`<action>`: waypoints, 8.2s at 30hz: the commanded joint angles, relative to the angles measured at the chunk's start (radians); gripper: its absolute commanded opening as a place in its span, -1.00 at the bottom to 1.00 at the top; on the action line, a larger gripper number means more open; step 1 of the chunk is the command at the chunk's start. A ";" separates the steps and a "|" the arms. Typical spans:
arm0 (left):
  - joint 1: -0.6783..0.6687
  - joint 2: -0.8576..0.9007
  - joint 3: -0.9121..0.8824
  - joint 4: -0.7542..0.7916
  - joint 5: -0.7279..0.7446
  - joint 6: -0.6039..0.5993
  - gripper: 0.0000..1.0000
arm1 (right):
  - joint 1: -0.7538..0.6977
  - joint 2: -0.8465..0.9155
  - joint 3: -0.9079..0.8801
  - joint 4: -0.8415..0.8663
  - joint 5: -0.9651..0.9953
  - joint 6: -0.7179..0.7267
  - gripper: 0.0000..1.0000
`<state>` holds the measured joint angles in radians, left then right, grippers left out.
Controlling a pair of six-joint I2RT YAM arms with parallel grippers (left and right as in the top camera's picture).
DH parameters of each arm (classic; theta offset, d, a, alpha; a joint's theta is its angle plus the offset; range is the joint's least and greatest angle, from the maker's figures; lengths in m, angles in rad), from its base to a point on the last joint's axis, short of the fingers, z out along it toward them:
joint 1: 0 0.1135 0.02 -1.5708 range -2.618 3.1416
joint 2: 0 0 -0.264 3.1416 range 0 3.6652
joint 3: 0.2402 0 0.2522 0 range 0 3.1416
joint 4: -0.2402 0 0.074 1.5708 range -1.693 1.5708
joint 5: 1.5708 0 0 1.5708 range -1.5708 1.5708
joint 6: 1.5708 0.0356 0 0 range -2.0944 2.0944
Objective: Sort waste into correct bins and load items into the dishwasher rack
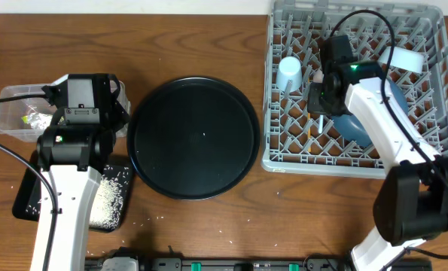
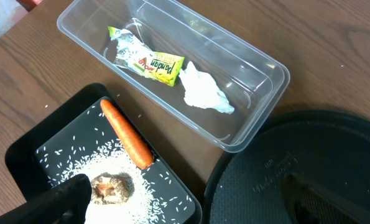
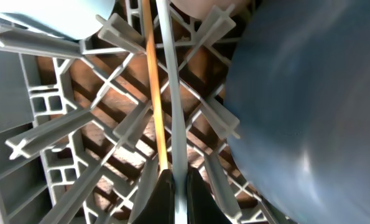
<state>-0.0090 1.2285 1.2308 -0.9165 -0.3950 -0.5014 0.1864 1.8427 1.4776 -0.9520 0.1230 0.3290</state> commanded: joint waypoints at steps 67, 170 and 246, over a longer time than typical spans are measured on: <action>0.004 0.000 0.001 -0.003 -0.006 -0.016 0.96 | -0.004 -1.128 -0.214 0.354 0.166 -0.109 0.99; -0.017 -0.886 -0.352 -0.001 0.205 -0.083 0.96 | -0.148 -1.837 -1.472 0.898 0.079 -0.196 0.98; -0.056 -1.223 -1.227 0.847 0.347 0.531 0.95 | -0.148 -1.836 -1.472 0.898 0.079 -0.196 0.99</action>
<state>-0.0620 0.0109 0.0181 -0.0219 -0.0353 0.0090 0.0559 0.0120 0.0071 -0.0494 0.2050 0.1478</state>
